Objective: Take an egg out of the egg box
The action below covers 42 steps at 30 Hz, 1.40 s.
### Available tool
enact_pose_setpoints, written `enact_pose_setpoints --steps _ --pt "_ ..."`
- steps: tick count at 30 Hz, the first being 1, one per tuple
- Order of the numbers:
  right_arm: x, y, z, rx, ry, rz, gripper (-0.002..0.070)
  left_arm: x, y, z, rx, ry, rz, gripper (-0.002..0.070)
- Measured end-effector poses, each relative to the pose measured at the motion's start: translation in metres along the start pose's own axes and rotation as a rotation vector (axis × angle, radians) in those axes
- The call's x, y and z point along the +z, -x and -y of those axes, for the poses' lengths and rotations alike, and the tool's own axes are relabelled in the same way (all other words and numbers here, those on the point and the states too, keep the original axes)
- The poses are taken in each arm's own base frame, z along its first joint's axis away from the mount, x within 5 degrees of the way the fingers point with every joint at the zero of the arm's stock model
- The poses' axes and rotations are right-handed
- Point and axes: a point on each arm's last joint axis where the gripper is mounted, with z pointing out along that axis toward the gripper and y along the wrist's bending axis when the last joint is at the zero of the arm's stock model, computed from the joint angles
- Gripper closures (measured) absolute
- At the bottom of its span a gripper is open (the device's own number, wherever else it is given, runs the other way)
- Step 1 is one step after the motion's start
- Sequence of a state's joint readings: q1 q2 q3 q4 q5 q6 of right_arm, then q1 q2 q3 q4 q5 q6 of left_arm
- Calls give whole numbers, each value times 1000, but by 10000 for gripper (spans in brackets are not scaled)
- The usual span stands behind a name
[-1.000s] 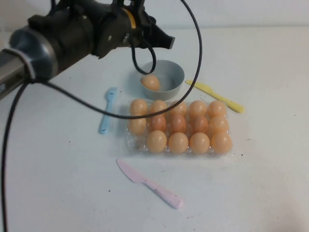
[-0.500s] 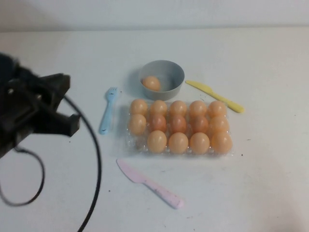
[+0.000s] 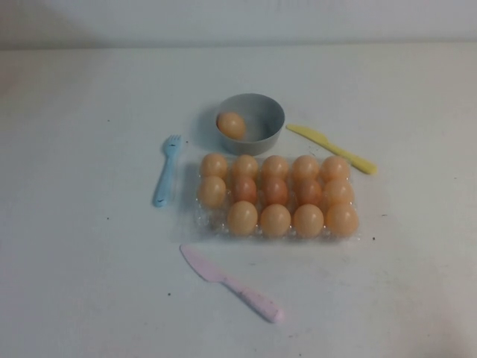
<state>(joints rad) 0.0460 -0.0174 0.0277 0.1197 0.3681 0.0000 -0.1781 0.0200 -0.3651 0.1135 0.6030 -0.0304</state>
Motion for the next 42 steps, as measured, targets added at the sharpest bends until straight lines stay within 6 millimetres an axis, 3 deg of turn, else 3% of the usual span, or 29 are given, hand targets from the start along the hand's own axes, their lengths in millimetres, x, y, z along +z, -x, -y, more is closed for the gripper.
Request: enact_pose_setpoints --steps 9,23,32,38,42 --pt "0 0 0 0 0 0 696 -6 -5 -2 -3 55 -15 677" --pt "0 0 0 0 0 0 696 3 -14 1 -37 27 -10 677" --pt "0 0 0 0 0 0 696 29 -59 7 -46 7 -67 677" --pt "0 0 0 0 0 0 696 42 -91 11 89 -16 -88 677" --pt "0 0 0 0 0 0 696 43 -98 12 94 -34 -123 677"
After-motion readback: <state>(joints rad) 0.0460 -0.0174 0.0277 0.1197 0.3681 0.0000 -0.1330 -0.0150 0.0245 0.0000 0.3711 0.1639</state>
